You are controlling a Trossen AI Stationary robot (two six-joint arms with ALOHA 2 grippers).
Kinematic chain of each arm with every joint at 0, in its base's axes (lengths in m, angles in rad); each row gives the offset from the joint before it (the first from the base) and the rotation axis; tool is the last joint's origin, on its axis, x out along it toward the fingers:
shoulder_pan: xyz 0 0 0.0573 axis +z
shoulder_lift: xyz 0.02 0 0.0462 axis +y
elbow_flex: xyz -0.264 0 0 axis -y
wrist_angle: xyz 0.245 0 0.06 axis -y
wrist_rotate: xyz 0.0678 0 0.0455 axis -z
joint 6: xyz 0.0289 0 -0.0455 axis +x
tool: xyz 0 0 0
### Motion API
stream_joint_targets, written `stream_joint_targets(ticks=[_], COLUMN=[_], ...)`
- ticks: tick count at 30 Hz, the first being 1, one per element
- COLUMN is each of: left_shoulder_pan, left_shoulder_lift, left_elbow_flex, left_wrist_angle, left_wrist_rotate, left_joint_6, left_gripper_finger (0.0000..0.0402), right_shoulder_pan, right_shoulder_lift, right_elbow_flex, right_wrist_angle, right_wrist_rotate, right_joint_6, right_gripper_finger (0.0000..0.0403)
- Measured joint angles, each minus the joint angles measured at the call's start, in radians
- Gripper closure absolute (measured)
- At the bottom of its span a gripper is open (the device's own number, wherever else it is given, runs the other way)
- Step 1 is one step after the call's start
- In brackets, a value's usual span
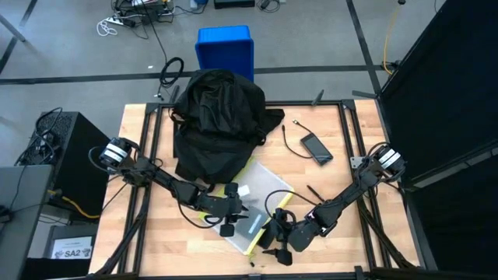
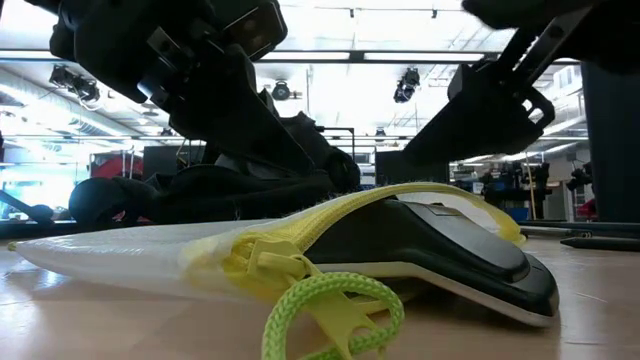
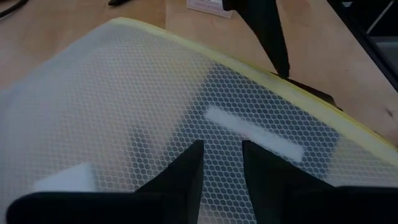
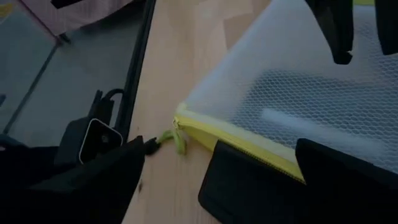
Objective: Unpack backpack
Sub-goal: Remove the calculator from the yellow zipper pouch
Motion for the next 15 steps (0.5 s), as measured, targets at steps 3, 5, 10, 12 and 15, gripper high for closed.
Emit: stream_joint_targets(ticks=[3,5,10,12,15], left_shoulder_pan=[0.000,0.000,0.000,0.000,0.000], left_shoulder_lift=[0.000,0.000,0.000,0.000,0.000], left_elbow_flex=[0.000,0.000,0.000,0.000,0.000], left_wrist_angle=[0.000,-0.001,-0.002,-0.007,-0.017], left_wrist_rotate=[0.000,0.000,0.000,0.000,0.000], left_joint_6=[0.000,0.000,0.000,0.000,0.000], left_gripper_finger=[0.0314,0.0315,0.0315,0.0315,0.0314], right_shoulder_pan=[-0.008,-0.013,-0.033,-0.037,-0.035], right_shoulder_lift=[0.001,0.001,0.001,0.000,0.000], right_elbow_flex=[0.044,0.104,0.286,0.336,0.353], right_wrist_angle=[-0.130,-0.261,-0.625,-0.707,-0.761], right_wrist_rotate=[-0.002,-0.003,0.004,0.006,-0.029], right_joint_6=[-0.020,-0.046,-0.083,-0.064,0.007], right_gripper_finger=[0.0015,0.0017,0.0006,0.0005,0.0007])
